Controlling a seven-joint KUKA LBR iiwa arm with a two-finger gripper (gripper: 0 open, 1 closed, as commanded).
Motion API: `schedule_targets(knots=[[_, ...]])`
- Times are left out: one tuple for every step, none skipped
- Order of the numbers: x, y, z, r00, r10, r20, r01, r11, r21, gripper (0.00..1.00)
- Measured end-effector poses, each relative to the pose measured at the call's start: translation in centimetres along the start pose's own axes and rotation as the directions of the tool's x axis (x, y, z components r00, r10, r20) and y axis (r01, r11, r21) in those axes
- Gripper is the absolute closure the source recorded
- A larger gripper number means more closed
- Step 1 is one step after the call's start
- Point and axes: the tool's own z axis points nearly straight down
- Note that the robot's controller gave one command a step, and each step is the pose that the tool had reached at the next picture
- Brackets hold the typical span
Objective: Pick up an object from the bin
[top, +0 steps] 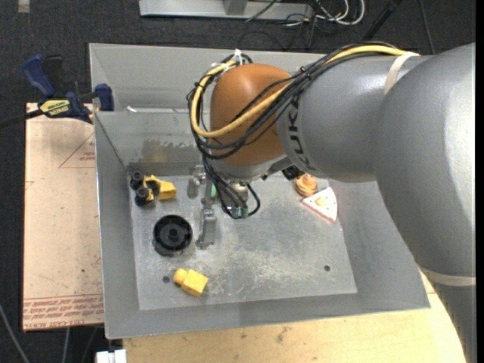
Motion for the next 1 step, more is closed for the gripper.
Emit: schedule_targets(knots=[[-0.17, -0.07, -0.49, 1.0, 0.003, 0.007, -0.003, 1.0, -0.001, 0.0]])
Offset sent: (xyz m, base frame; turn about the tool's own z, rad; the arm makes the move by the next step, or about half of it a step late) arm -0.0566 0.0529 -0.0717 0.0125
